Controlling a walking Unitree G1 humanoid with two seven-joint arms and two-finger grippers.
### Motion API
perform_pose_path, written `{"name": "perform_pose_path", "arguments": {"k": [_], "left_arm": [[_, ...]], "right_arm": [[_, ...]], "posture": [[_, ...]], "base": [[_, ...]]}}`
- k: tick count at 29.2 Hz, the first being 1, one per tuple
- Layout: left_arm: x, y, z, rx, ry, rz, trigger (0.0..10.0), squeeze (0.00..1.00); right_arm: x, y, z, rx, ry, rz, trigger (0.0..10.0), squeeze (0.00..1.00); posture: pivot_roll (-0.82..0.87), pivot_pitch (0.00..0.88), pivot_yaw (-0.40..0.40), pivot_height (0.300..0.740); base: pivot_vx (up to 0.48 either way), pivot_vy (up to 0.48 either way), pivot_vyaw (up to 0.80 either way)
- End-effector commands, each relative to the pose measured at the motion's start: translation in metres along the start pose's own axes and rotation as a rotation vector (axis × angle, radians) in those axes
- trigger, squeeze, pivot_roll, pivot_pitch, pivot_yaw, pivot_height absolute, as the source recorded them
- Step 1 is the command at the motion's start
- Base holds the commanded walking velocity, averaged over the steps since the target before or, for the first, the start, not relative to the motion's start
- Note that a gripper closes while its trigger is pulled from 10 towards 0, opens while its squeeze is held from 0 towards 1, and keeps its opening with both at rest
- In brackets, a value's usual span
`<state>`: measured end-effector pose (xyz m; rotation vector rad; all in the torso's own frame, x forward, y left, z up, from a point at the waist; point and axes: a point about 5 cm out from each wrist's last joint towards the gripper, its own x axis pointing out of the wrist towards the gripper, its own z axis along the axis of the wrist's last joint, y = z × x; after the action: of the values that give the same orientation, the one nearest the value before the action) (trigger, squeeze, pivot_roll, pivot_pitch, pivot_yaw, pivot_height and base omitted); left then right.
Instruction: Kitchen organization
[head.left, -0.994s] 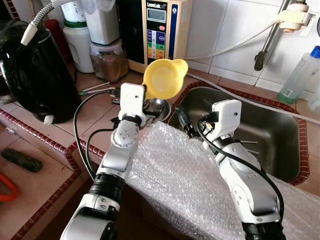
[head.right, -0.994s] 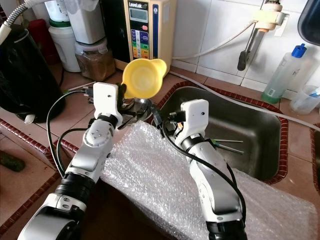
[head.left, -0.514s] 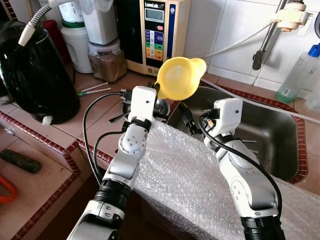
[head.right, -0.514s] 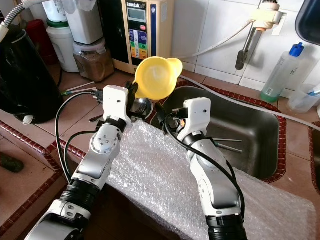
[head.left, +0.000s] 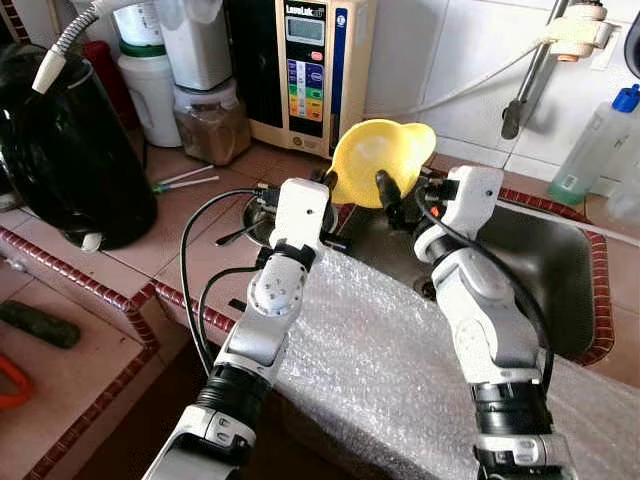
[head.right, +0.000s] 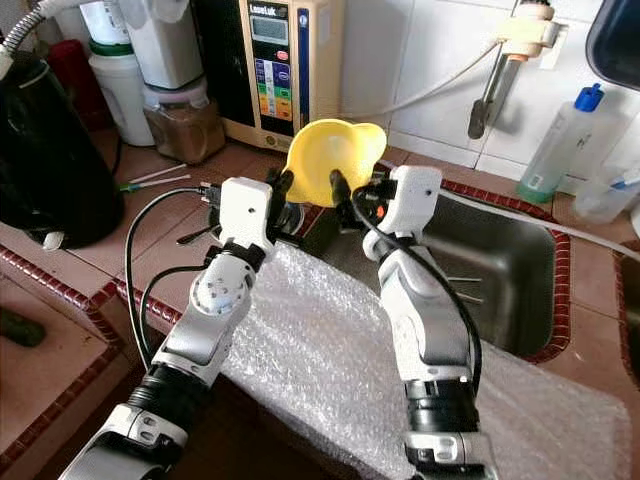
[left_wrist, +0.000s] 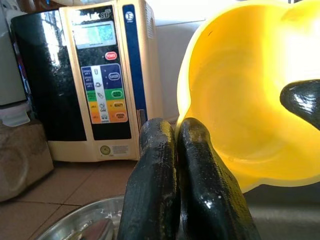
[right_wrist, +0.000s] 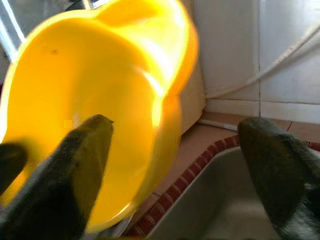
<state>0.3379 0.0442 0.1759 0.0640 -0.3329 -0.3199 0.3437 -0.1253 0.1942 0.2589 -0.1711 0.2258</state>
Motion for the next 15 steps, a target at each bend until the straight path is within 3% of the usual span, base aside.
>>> {"name": "perform_pose_path", "arguments": {"k": [1,15], "left_arm": [[0.001,-0.002,0.009,0.0,-0.046,-0.016,0.0,0.0],[0.004,-0.003,0.01,-0.007,-0.057,-0.04,0.0,0.0]], "right_arm": [[0.004,-0.003,0.003,0.02,-0.019,-0.02,0.0,0.0],[0.008,-0.017,0.004,0.033,-0.03,-0.084,0.0,0.0]], "posture": [[-0.07,0.0,0.005,0.74],[-0.07,0.0,0.013,0.74]], "base": [[0.0,0.0,0.0],[0.0,0.0,0.0]]}}
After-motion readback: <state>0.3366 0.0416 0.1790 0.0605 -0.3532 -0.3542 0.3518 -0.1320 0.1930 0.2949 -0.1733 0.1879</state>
